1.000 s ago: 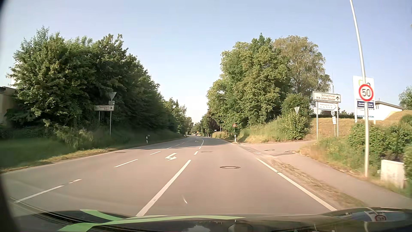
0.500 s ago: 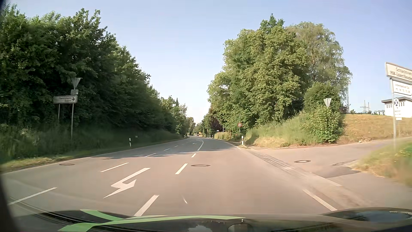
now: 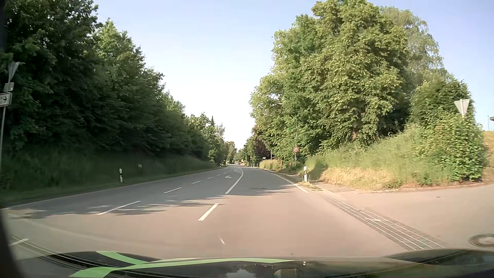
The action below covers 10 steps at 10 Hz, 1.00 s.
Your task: Follow the waypoints while adhering to traffic rules and regulations
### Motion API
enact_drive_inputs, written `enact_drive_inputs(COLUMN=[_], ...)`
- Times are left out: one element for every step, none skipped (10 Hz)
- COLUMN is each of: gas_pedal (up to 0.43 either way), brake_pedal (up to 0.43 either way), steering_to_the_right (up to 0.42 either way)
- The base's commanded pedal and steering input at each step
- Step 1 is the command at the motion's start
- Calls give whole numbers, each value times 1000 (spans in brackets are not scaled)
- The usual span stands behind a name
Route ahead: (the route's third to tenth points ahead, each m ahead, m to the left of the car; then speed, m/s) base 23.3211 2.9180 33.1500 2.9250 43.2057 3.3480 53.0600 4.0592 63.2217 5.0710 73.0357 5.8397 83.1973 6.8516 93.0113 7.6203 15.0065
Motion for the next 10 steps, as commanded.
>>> enact_drive_inputs(gas_pedal=[130,138,177,177,189,189,169,98,79,79], brake_pedal=[0,0,0,0,0,0,0,0,0,0], steering_to_the_right=[-10,-11,-13,-14,-14,-13,-12,-12,-12,-12])
